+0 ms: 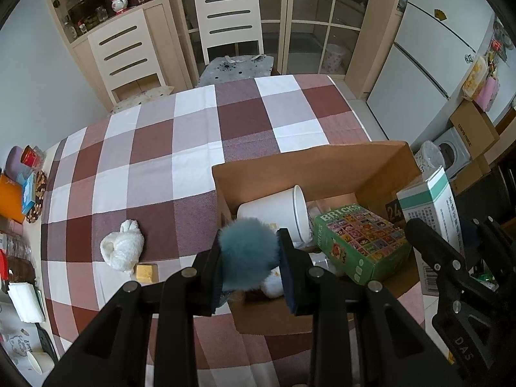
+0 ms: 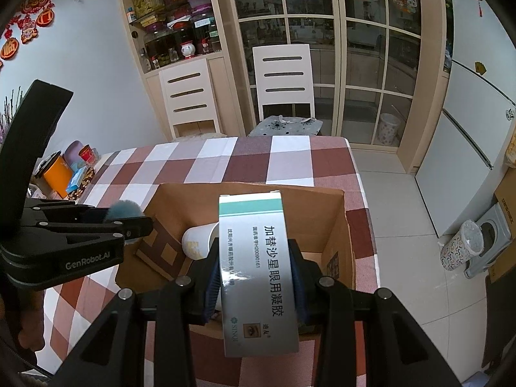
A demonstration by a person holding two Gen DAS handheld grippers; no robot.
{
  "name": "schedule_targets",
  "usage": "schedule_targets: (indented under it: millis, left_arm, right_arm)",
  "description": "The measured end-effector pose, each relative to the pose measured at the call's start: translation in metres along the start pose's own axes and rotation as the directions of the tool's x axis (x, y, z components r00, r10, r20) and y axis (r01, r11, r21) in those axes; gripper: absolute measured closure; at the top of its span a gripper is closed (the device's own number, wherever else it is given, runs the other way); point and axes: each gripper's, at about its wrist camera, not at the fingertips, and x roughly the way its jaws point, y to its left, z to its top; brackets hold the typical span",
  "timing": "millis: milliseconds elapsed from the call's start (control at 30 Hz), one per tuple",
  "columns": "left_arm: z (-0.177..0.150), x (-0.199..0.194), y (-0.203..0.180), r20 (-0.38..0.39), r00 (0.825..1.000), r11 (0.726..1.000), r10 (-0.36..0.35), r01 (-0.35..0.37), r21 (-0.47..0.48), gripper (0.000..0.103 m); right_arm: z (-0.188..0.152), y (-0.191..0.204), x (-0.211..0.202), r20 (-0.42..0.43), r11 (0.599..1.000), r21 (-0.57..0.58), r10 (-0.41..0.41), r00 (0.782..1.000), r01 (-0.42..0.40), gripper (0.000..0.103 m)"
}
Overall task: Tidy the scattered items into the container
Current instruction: 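Carry the pompom and medicine box over the cardboard box with both tools, then open both tools to drop the pompom and medicine box into the box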
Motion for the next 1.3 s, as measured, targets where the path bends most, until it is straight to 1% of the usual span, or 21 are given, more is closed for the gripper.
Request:
schedule_targets:
  millis: [367, 433, 467, 500, 533, 567, 600, 667, 700, 767, 900, 1300]
  left_arm:
    - [0.005, 0.005, -0.003, -0.009, 1.0, 1.0, -0.007, 0.007, 0.014, 0.072]
    - [0.006, 0.006, -0.004, -0.013, 1.0, 1.0, -0.013, 0.013, 0.016, 0.07]
    - [0.007, 0.006, -0.003, -0.014, 1.0, 1.0, -0.021, 0.021, 0.014, 0.061]
    - [0.008, 0.006, -0.003, -0.015, 0.999, 0.999, -0.033, 0.033, 0.009, 0.042]
    - [0.009, 0.005, -0.002, -0.012, 0.999, 0.999, -0.039, 0.039, 0.004, 0.032]
    - [0.009, 0.003, -0.001, 0.0, 1.0, 0.999, -0.031, 0.031, 0.007, 0.027]
    - [0.01, 0.001, -0.001, 0.016, 1.0, 1.0, -0.021, 0.021, 0.02, 0.027]
    - [0.011, -0.001, -0.002, 0.024, 0.999, 0.999, -0.023, 0.023, 0.035, 0.025]
    - [0.012, 0.0, -0.002, 0.019, 0.999, 0.999, -0.029, 0.028, 0.031, 0.022]
    - [0.011, 0.001, -0.001, 0.007, 0.999, 0.999, -0.039, 0.039, 0.025, 0.022]
    - [0.009, 0.0, 0.001, -0.008, 0.999, 0.999, -0.053, 0.054, 0.01, 0.022]
    - [0.001, -0.016, 0.004, 0.018, 0.999, 0.999, -0.049, 0.049, 0.005, 0.022]
  right_arm:
    - [0.004, -0.001, 0.006, -0.005, 1.0, -0.004, 0.002, 1.0, -0.002, 0.065]
    - [0.005, 0.0, 0.006, 0.001, 1.0, -0.011, -0.002, 1.0, 0.002, 0.065]
    - [0.006, 0.002, 0.006, 0.008, 1.0, -0.024, -0.004, 1.0, 0.005, 0.065]
    - [0.008, 0.004, 0.005, 0.021, 0.999, -0.04, -0.01, 1.0, 0.011, 0.06]
    - [0.01, 0.004, 0.003, 0.046, 0.999, -0.043, -0.022, 0.999, 0.024, 0.03]
    - [0.011, 0.003, -0.001, 0.076, 0.998, -0.033, -0.042, 0.996, 0.044, 0.013]
    - [0.012, 0.001, -0.007, 0.114, 0.998, -0.022, -0.063, 0.991, 0.065, 0.0]
    - [0.014, 0.0, -0.014, 0.16, 0.997, -0.019, -0.073, 0.984, 0.077, 0.0]
    - [0.014, 0.0, -0.016, 0.171, 0.997, -0.018, -0.076, 0.982, 0.081, 0.0]
    - [0.014, 0.001, -0.019, 0.182, 0.997, -0.02, -0.074, 0.981, 0.079, 0.0]
    - [0.014, 0.004, -0.023, 0.187, 0.998, -0.013, -0.061, 0.98, 0.064, 0.0]
    - [0.009, 0.009, -0.037, 0.207, 0.998, -0.007, -0.058, 0.977, 0.061, 0.0]
